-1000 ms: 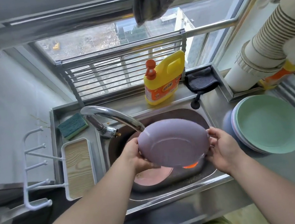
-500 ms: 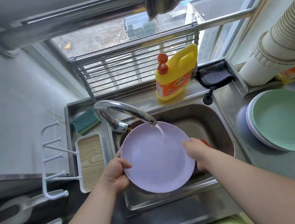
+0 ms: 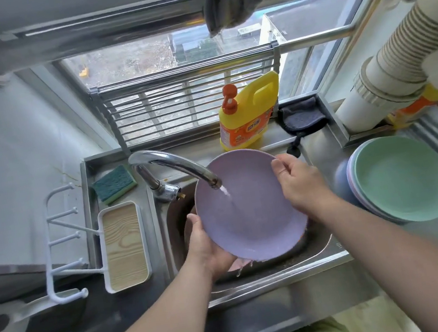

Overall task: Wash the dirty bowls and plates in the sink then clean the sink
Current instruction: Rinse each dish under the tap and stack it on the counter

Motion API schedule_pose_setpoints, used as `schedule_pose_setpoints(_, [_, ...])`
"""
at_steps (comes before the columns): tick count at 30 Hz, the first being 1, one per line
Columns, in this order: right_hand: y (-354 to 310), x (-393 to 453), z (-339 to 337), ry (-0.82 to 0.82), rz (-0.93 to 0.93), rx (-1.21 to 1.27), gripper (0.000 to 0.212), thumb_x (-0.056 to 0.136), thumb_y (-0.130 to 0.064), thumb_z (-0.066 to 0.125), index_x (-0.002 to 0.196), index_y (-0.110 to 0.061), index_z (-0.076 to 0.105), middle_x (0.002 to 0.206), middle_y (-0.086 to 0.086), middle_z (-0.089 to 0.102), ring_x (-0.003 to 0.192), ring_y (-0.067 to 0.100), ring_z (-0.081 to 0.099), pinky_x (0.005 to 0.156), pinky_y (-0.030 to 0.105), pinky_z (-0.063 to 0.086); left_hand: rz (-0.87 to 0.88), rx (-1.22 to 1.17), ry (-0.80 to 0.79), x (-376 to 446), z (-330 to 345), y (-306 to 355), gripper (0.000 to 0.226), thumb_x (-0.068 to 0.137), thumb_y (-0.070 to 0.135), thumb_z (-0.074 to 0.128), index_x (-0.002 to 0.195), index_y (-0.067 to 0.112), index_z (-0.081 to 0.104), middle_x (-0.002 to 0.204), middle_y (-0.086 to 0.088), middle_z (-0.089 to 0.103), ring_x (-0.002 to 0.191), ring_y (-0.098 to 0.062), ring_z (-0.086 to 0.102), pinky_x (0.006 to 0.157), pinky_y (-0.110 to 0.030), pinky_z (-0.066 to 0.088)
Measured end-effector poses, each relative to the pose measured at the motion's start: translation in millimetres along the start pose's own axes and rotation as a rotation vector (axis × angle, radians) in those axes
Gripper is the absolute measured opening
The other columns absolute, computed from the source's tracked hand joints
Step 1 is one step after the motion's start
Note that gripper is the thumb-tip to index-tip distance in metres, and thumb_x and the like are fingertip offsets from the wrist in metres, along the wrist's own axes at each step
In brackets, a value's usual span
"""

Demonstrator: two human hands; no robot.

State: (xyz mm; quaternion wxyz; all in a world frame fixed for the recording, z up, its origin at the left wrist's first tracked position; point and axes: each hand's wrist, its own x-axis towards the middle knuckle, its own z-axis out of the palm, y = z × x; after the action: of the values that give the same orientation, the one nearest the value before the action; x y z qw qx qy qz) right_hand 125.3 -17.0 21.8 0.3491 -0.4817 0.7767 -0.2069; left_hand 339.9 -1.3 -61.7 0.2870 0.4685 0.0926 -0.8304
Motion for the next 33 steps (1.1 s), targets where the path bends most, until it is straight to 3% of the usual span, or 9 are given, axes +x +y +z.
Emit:
schedule_pose_setpoints(5, [-10.1, 2.3, -34.7, -0.029, 0.118, -0.104, 0.040, 0.112, -0.035, 0.033, 0.142, -0.023, 0.057, 0.140, 0.013, 0.061, 0.130, 0.037, 0.052, 0.104, 0.040, 0.039, -0.178, 0.151, 0.128, 11.8, 16.0, -19.1, 0.094, 0.096, 0.083, 0.008, 0.134, 0.025, 0.072, 0.132, -0.013, 0.072, 0.128, -0.043, 0.062, 0.116, -0.058, 0.043])
schedule_pose_setpoints(7, [1.1, 5.8, -36.8, -0.073, 0.242, -0.069, 0.041, 0.107, -0.028, 0.035, 0.139, -0.019, 0.058, 0.141, 0.014, 0.060, 0.128, 0.037, 0.054, 0.107, 0.045, 0.044, -0.187, 0.211, 0.168, 10.9, 14.3, -19.3, 0.083, 0.103, 0.073, 0.014, 0.130, 0.021, 0.074, 0.126, -0.014, 0.075, 0.120, -0.043, 0.069, 0.106, -0.051, 0.053])
schedule_pose_setpoints(9, [16.9, 5.1, -31.3, -0.130, 0.409, 0.034, 0.036, 0.100, -0.015, 0.036, 0.122, -0.013, 0.064, 0.122, 0.017, 0.065, 0.105, 0.038, 0.063, 0.084, 0.055, 0.061, -0.172, 0.250, 0.224, 8.6, 8.1, -15.7, 0.068, 0.110, 0.060, 0.026, 0.128, 0.015, 0.074, 0.119, -0.015, 0.077, 0.108, -0.040, 0.075, 0.092, -0.046, 0.061])
schedule_pose_setpoints(11, [30.4, -1.0, -21.3, -0.153, 0.625, 0.203, 0.033, 0.099, -0.004, 0.031, 0.115, -0.003, 0.060, 0.103, 0.020, 0.066, 0.085, 0.036, 0.065, 0.050, 0.048, 0.061, -0.181, 0.262, 0.260, 5.9, -0.8, -10.4, 0.055, 0.113, 0.047, 0.036, 0.124, 0.008, 0.074, 0.112, -0.015, 0.079, 0.093, -0.036, 0.079, 0.073, -0.044, 0.066])
schedule_pose_setpoints(16, [48.4, -14.7, 2.9, -0.219, 0.877, 0.321, 0.040, 0.096, -0.010, 0.030, 0.113, 0.004, 0.063, 0.090, 0.021, 0.076, 0.070, 0.039, 0.076, 0.055, 0.049, 0.063, -0.345, 0.422, 0.352, 6.9, -27.2, -0.2, 0.021, 0.100, 0.012, 0.053, 0.101, 0.003, 0.073, 0.080, -0.013, 0.072, 0.054, -0.031, 0.072, 0.040, -0.038, 0.058])
schedule_pose_setpoints(21, [30.0, -2.7, 4.9, -0.361, 0.812, 0.093, 0.043, 0.089, -0.010, 0.029, 0.099, 0.008, 0.067, 0.078, 0.025, 0.073, 0.059, 0.031, 0.067, 0.035, 0.019, 0.042, -0.449, 0.523, 0.383, 8.5, -41.0, -0.6, 0.029, 0.102, 0.012, 0.050, 0.085, -0.004, 0.067, 0.063, -0.018, 0.065, 0.038, -0.027, 0.063, 0.028, -0.029, 0.047])
schedule_pose_setpoints(28, [22.3, 4.2, -27.2, -0.510, 0.476, -0.607, 0.026, 0.088, 0.006, 0.049, 0.067, -0.006, 0.059, 0.041, 0.007, 0.056, 0.051, 0.024, 0.055, 0.057, 0.029, 0.047, -0.290, 1.175, 0.474, -1.4, -16.8, -19.7, 0.014, 0.090, 0.017, 0.042, 0.085, 0.018, 0.055, 0.052, 0.001, 0.050, 0.039, -0.012, 0.037, 0.046, -0.014, 0.019])
schedule_pose_setpoints(30, [33.7, 2.4, -46.8, -0.452, 0.354, -0.774, 0.011, 0.087, -0.001, 0.052, 0.088, -0.006, 0.062, 0.075, 0.008, 0.072, 0.070, 0.025, 0.063, 0.073, 0.034, 0.053, -0.207, 1.278, 0.420, -1.6, 2.8, -29.2, 0.021, 0.092, 0.014, 0.039, 0.085, 0.015, 0.058, 0.048, 0.001, 0.047, 0.042, -0.014, 0.034, 0.049, -0.019, 0.019])
schedule_pose_setpoints(33, [65.3, -5.3, -78.6, -0.315, 0.294, -0.840, 0.036, 0.092, -0.011, 0.048, 0.126, -0.022, 0.055, 0.126, 0.008, 0.064, 0.109, 0.034, 0.063, 0.086, 0.042, 0.049, 0.069, 1.418, 0.291, 24.7, 25.5, -47.3, 0.028, 0.097, 0.012, 0.041, 0.087, 0.015, 0.067, 0.069, -0.001, 0.065, 0.062, -0.020, 0.055, 0.055, -0.029, 0.044])
